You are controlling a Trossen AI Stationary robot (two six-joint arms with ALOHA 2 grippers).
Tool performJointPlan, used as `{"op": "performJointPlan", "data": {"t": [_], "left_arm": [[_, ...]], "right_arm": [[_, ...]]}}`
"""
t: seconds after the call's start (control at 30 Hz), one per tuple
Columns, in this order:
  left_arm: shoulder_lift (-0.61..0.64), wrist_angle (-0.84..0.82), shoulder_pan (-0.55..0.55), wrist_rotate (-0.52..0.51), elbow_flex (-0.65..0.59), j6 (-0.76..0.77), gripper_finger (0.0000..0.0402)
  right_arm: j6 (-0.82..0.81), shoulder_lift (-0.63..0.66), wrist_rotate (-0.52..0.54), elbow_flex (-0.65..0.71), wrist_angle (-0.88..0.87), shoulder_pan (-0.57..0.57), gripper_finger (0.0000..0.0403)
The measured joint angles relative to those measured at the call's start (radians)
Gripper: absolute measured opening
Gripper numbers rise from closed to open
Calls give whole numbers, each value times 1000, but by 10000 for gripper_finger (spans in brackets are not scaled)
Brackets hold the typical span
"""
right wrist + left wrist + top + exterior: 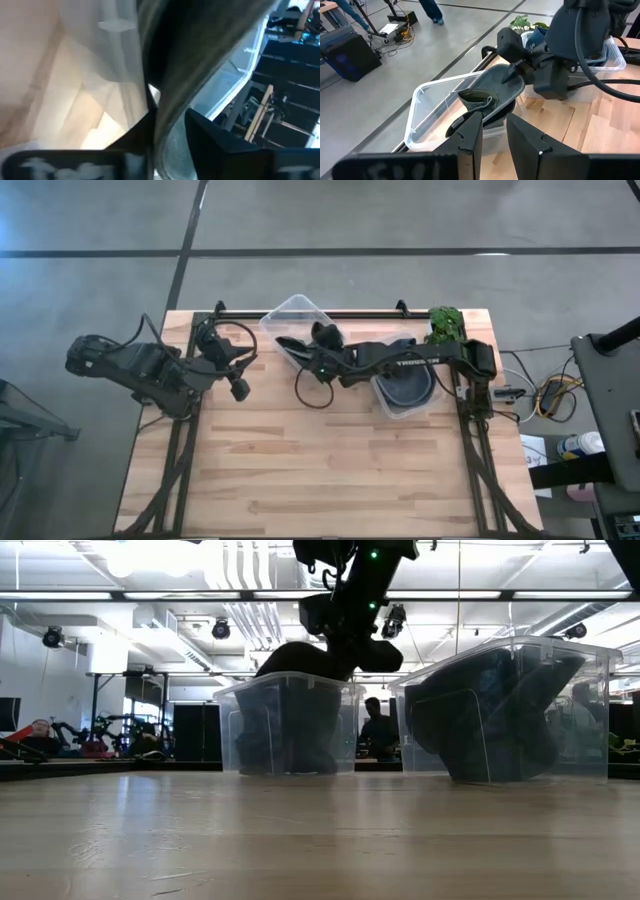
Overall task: Pick & Place hat
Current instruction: Put the green cap into the left transparent bin, then return to Home Position
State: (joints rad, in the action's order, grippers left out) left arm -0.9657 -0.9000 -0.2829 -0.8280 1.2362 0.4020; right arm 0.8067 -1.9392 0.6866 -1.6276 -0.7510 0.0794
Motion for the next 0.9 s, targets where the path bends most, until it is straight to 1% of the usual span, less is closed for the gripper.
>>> {"op": "performJointPlan", "data": {"t": [0.1, 0.17, 0.27, 0.33, 0.47, 0.63, 0.7, 0.8, 0.9], "left_arm": [[0, 0, 0, 0, 0, 17, 83], [0, 0, 0, 0, 0, 23, 83], [-1, -2, 0, 0, 0, 24, 83], [-3, -12, 0, 0, 0, 25, 83], [-12, -26, 0, 3, -3, 25, 83], [-23, -22, 2, 54, -19, 26, 83], [-33, -18, 2, 60, -29, 25, 83], [-45, -16, 4, 79, -57, 25, 83], [-59, -11, 7, 148, -84, 19, 83]], "right_arm": [[-3, 0, 68, -4, 5, 4, 132], [-4, 2, 96, -18, 5, 4, 154], [-43, 22, 98, -43, 1, 4, 179], [-79, 45, 89, -55, -3, 0, 189], [-165, 91, 0, -55, -42, -4, 196], [-319, 100, -43, -52, -203, -9, 194], [-404, 100, -62, -51, -250, -19, 195], [-568, 112, -108, -51, -269, -60, 193], [-723, 139, -153, -51, -260, -123, 189]]}}
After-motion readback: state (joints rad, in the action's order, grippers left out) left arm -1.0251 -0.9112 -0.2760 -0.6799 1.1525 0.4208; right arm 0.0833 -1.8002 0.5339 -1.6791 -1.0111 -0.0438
